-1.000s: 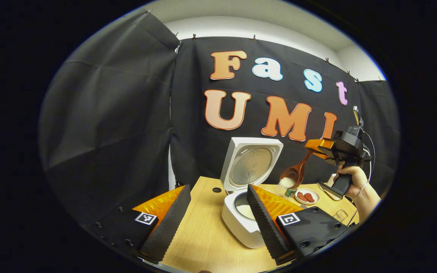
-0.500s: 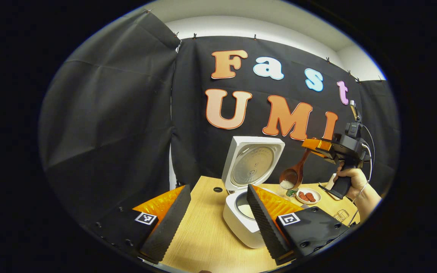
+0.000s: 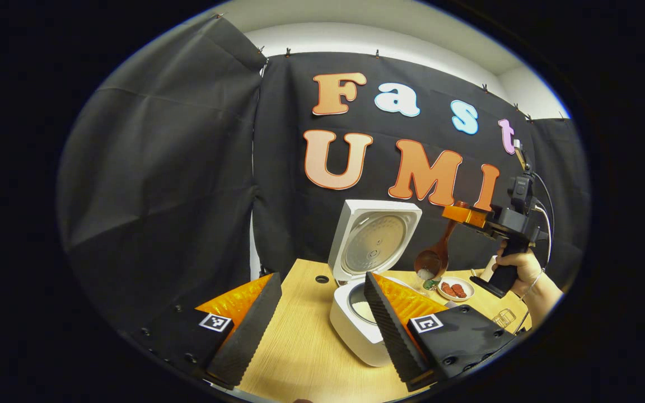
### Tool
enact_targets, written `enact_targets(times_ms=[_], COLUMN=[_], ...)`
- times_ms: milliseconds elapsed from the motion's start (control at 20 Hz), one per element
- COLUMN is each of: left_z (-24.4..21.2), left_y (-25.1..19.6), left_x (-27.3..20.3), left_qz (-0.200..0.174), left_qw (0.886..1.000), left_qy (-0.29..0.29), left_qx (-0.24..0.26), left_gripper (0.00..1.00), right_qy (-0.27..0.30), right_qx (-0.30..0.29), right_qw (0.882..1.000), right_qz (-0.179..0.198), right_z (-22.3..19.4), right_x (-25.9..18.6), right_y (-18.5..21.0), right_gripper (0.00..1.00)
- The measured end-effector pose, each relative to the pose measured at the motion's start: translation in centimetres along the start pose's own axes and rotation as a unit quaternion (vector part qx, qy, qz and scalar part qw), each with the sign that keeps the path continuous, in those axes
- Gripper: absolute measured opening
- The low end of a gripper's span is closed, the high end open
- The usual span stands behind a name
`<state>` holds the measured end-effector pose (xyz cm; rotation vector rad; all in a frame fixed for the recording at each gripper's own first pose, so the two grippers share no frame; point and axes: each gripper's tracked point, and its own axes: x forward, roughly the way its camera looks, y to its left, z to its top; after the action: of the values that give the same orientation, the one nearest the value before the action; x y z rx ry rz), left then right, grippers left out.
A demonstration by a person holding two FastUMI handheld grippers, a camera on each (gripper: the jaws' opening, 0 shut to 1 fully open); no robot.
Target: Close the left gripper, press the button to open the rice cooker; take a wooden spoon from the chopstick holder with the right hand, scoop a spoonful of rice and pour it into the rice cooker, then put the wooden spoon back into the chopstick holder.
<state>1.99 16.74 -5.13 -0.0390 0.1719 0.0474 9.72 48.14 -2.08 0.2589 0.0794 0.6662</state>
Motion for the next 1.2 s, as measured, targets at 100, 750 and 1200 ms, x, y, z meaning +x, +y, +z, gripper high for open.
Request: enact_targets(times_ms=[100,750,1200], left_z=[0.0,0.0,0.4], left_y=[0.0,-0.2,-0.6], left_x=[0.0,-0.1,-0.6], left_qz=[0.001,0.002,0.003], left_qw=[1.000,1.000,1.000], left_qy=[0.000,-0.001,-0.006], left_qx=[0.000,-0.001,-0.005], left_gripper=[1.00,1.00,1.00], right_qy=[-0.003,0.007,0.001], right_qx=[-0.007,-0.110,-0.023], right_qw=[1.000,0.992,0.998], right_qz=[0.018,0.066,0.054], right_z=[0.0,-1.2,0.5], right_x=[0.1,-0.7,-2.0], right_y=[0.9,3.5,0.7], right_gripper=[0.03,0.03,0.03])
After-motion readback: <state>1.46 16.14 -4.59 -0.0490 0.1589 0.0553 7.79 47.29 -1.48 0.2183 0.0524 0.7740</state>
